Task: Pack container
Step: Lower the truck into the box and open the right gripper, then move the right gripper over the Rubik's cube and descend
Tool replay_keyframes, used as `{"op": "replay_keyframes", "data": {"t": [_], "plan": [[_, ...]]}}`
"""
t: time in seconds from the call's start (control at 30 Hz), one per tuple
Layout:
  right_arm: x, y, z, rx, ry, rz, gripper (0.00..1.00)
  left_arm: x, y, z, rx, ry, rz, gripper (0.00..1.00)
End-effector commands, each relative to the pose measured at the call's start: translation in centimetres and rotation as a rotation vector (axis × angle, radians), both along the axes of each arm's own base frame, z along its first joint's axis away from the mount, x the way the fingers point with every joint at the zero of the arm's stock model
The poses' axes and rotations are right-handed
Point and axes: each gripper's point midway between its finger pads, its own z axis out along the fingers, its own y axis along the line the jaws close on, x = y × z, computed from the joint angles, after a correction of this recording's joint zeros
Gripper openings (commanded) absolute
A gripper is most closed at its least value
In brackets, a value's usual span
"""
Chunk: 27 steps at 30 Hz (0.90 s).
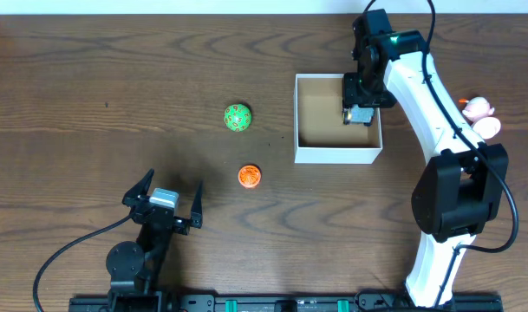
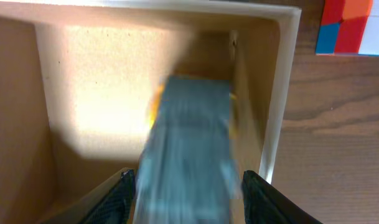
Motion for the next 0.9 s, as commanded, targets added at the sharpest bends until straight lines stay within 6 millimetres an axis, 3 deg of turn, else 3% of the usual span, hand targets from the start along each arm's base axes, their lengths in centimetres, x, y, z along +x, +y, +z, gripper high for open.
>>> {"op": "replay_keyframes", "data": {"t": [0.0,0.47,0.57,0.67,0.8,0.87], "plan": [[0.1,-0.6,-0.5,-0.019,0.008,-0.008,0.58,-0.1,-0.1,-1.6,0.015,0.042,-0.007,0.98],[1.2,-0.4,-0.1,-0.010,-0.038,-0.004,0.64,-0.1,-0.1,-1.6,0.015,0.042,-0.007,0.98],[2.2,-0.4,1.6,-0.008,-0.082,0.021,0.68,-0.1,-0.1,-1.6,0.015,0.043,-0.008,0.98],[3.6,-1.2,4.7,-0.013,-0.147,0.050,0.78,-0.1,-0.1,-1.6,0.015,0.043,-0.008,0.98],[5.3,-4.7,9.1,-0.077,-0.240,0.047,0.89,-0.1,-0.1,-1.6,0.015,0.042,-0.008,0.98],[5.9,-6.7,10.1,-0.102,-0.266,0.071,0.89,-0.1,-0.1,-1.6,0.015,0.043,-0.007,0.98]]}}
